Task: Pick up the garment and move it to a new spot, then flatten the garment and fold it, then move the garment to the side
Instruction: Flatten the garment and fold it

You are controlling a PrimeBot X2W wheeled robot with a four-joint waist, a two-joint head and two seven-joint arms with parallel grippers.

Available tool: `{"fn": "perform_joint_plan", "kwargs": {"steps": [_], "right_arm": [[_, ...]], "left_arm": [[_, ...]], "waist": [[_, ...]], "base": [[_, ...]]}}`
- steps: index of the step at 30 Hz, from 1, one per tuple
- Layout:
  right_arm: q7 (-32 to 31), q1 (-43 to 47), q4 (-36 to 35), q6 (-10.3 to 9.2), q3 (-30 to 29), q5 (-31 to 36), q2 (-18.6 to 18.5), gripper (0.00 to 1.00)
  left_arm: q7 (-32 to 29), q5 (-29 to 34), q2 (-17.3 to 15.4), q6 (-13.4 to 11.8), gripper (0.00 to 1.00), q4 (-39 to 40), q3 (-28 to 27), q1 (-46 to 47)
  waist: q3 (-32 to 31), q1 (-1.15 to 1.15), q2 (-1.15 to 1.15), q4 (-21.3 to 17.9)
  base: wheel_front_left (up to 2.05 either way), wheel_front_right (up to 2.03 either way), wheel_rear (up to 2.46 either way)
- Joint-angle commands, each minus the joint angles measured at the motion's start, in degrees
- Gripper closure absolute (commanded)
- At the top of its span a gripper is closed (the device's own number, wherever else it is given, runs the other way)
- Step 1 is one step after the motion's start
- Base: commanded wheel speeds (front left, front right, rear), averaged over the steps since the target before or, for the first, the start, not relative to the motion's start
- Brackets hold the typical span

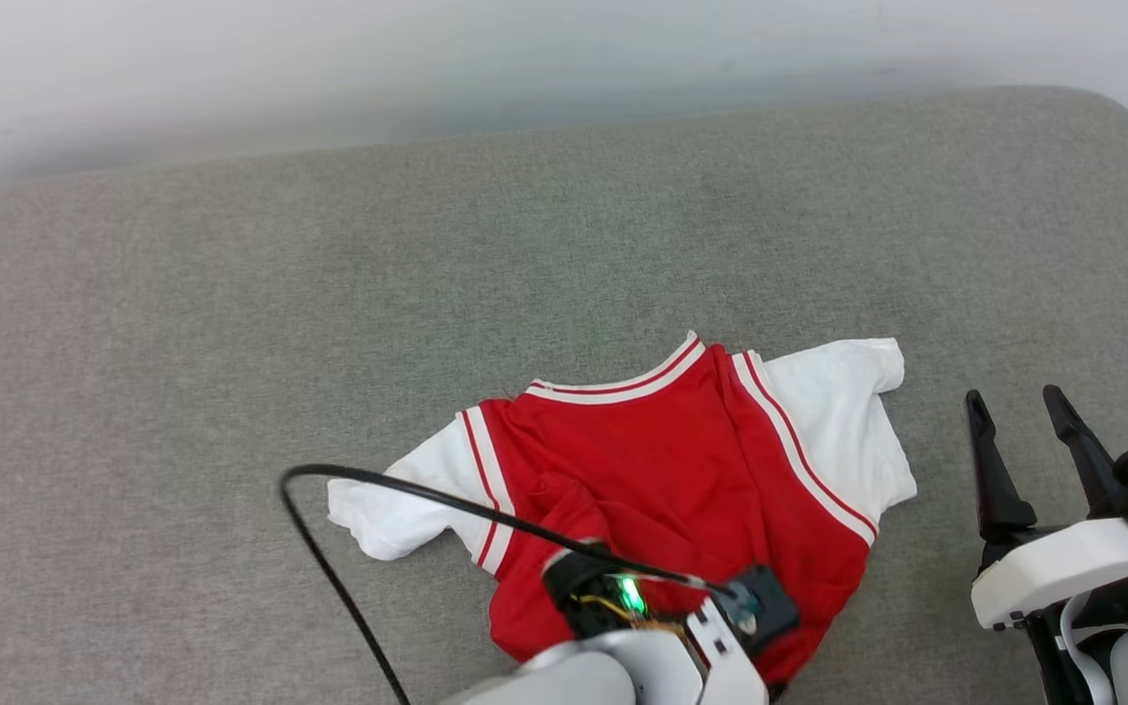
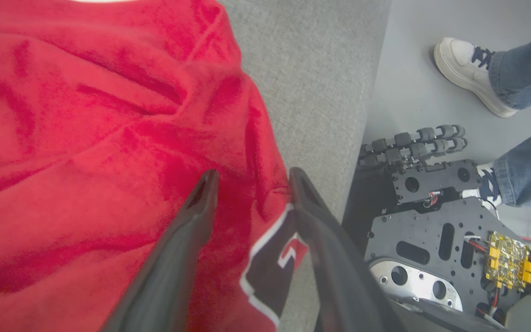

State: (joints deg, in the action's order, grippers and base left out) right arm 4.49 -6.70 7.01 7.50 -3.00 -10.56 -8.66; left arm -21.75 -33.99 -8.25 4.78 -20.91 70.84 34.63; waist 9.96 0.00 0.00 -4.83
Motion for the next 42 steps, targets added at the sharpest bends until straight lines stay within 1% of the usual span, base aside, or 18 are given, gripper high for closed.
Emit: {"fn": "perform_joint_plan", "kwargs": {"steps": [1, 5, 8, 13, 16, 19, 22, 24, 25, 27, 29, 32, 35, 37, 40, 42], "right_arm": [[0.05, 0.59, -0.06, -0.02, 0.00, 0.30, -0.31, 0.00], [0.25, 0.86, -0.14, -0.02, 0.14, 0.06, -0.59, 0.00], [0.45, 1.12, -0.51, -0.02, 0.39, -0.27, -0.95, 0.00], [1.09, 1.58, -1.86, -0.02, 0.27, -1.01, -1.29, 0.00], [2.12, 1.93, -3.05, -0.02, 0.32, -1.52, -1.45, 0.00], [3.54, 2.81, -4.00, -0.02, -0.06, -2.44, -1.04, 0.00], [5.10, 3.40, -4.95, -0.02, -0.07, -3.32, -0.99, 0.00], [5.90, 3.92, -5.40, -0.02, -0.03, -4.03, -0.91, 0.00], [6.21, 4.04, -5.61, -0.02, 0.05, -4.29, -0.92, 0.00], [6.70, 4.33, -5.83, -0.02, 0.54, -4.83, -0.97, 0.00], [7.15, 4.66, -5.83, -0.02, 1.51, -5.60, -1.59, 0.00], [7.59, 5.17, -5.14, -0.02, 2.59, -4.88, -3.01, 0.00], [8.07, 5.01, -4.94, -0.02, 3.17, -5.21, -3.41, 0.00], [8.05, 4.88, -4.86, -0.02, 3.36, -5.54, -3.71, 0.00], [7.61, 4.42, -4.88, -0.02, 3.95, -5.42, -3.96, 0.00], [7.28, 4.18, -4.93, -0.02, 4.27, -5.07, -4.22, 0.00]], "left_arm": [[1.06, -0.04, 0.14, -0.59, 0.00, -0.05, -0.92, 0.80], [7.75, -0.50, -0.51, -3.62, 0.00, 0.45, -5.84, 1.66], [13.94, -1.74, -2.24, -6.31, 0.00, 1.68, -11.38, 1.90], [24.82, -2.47, -8.03, -10.97, 0.00, 4.86, -20.57, 0.97], [30.25, -2.12, -12.82, -13.89, 0.00, 6.91, -25.18, -1.14], [33.87, -3.76, -16.54, -16.64, 0.00, 9.52, -29.84, -4.67], [36.10, -4.70, -19.48, -19.07, 0.00, 12.56, -34.47, -9.63], [36.73, -4.00, -20.40, -20.62, 0.00, 14.76, -37.39, -13.61], [36.90, -3.78, -20.39, -20.96, 0.00, 16.02, -38.85, -15.63], [37.00, -2.11, -19.46, -21.04, 0.00, 19.71, -42.90, -19.49], [36.98, -1.03, -17.78, -20.06, 0.00, 22.57, -46.40, -24.01], [36.93, 0.18, -15.93, -16.82, 0.00, 23.96, -49.22, -28.63], [36.94, 0.45, -15.37, -13.99, 0.00, 22.65, -49.71, -31.20], [36.67, 0.18, -15.70, -12.78, 0.00, 21.22, -49.07, -31.77], [33.51, -0.30, -16.31, -11.83, 0.00, 20.01, -47.86, -30.00], [29.99, -0.47, -17.03, -11.94, 0.00, 19.77, -47.26, -28.06]], "waist": [[-0.43, 0.00, 0.00, 0.33], [-2.16, 0.00, 0.00, 1.24], [-3.85, 0.00, 0.00, 2.05], [-5.61, 0.00, 0.00, 3.71], [-6.08, 0.00, 0.00, 4.70], [-6.45, 0.00, 0.00, 5.58], [-6.70, 0.00, 0.00, 6.23], [-6.77, 0.00, 0.00, 6.48], [-6.73, 0.00, 0.00, 6.54], [-6.58, 0.00, 0.00, 6.67], [-6.43, 0.00, 0.00, 6.78], [-6.05, 0.00, 0.00, 6.97], [-5.59, 0.00, 0.00, 6.75], [-5.11, 0.00, 0.00, 6.50], [-3.57, 0.00, 0.00, 6.21], [-2.33, 0.00, 0.00, 6.04]], "base": [[0.00, 0.00, 0.00], [0.00, 0.00, 0.00], [0.00, 0.00, 0.00], [0.00, 0.00, 0.00], [0.00, 0.00, 0.00], [0.00, 0.00, 0.00], [0.00, 0.00, 0.00], [0.00, 0.00, 0.00], [0.00, 0.00, 0.00], [0.00, 0.00, 0.00], [0.00, 0.00, 0.00], [0.00, 0.00, 0.00], [0.00, 0.00, 0.00], [0.00, 0.00, 0.00], [0.00, 0.00, 0.00], [0.00, 0.00, 0.00]]}}
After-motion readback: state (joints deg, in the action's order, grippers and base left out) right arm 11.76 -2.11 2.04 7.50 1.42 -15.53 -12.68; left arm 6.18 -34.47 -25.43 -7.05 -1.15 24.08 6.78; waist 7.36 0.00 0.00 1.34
